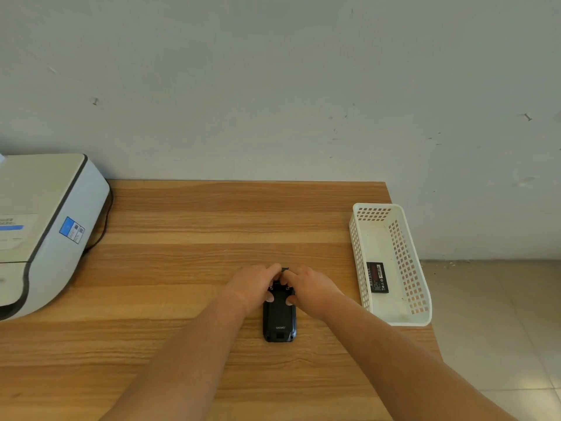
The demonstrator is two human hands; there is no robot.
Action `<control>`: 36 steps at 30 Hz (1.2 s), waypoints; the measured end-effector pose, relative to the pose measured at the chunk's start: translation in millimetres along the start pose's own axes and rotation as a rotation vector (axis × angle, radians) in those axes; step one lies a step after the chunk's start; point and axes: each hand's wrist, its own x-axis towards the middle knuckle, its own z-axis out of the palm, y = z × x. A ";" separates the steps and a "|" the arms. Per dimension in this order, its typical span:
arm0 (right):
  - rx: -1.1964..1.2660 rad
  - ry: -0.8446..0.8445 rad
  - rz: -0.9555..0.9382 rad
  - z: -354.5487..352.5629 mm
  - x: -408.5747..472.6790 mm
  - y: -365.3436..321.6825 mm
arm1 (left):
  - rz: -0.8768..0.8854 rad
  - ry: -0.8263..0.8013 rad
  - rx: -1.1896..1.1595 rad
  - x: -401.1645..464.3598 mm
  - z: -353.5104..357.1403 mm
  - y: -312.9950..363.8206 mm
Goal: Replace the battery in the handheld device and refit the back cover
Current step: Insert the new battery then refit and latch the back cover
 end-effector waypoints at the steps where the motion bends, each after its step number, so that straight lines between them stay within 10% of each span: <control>1: 0.004 -0.004 0.009 0.4 0.8 -0.1 | -0.008 -0.006 -0.014 0.5 0.3 -0.2; 36: 0.391 0.109 0.178 19.7 -9.8 -0.1 | -0.128 0.121 -0.340 -12.1 19.0 -8.1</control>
